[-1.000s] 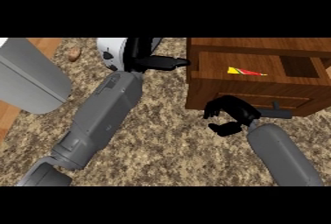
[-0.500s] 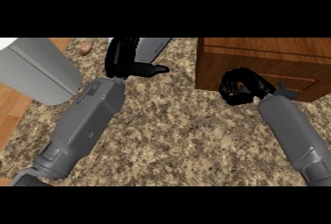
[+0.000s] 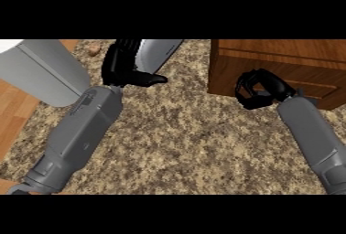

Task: Pick up the cup, place it into the drawer and close the drawer

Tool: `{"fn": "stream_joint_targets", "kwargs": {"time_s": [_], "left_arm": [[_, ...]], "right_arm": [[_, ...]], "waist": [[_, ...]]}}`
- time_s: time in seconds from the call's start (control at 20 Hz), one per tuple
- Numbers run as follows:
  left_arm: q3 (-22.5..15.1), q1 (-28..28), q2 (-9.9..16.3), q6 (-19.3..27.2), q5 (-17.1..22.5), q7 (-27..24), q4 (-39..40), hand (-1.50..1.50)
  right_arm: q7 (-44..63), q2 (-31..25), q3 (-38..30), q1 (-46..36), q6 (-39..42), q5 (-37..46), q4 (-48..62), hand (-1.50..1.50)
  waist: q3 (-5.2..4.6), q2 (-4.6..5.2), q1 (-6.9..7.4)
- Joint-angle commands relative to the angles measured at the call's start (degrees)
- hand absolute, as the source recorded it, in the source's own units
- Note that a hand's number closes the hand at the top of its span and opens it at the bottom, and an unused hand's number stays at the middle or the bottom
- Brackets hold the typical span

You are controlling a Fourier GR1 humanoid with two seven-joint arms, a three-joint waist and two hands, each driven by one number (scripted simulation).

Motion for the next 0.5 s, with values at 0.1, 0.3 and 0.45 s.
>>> {"fn": "stream_joint_targets", "kwargs": {"time_s": [0.1,0.3,0.45], "left_arm": [[-0.32,1.91,1.13,-1.77,0.10,0.36,-1.14,-1.50],[0.02,1.98,1.49,-2.90,0.49,-0.03,-1.96,-1.50],[-0.59,2.72,0.76,-3.16,0.56,0.57,-2.54,-1.50]], "right_arm": [[4.72,-6.12,-5.62,-9.85,-4.13,-1.31,2.28,1.50],[4.83,-7.63,-5.95,-10.11,-1.38,-2.41,0.89,1.50],[4.66,-8.40,-6.60,-9.07,0.10,-3.66,0.08,1.50]], "waist": [[-0.40,1.34,2.80],[-0.49,1.42,2.90],[-0.42,1.38,3.50]]}}
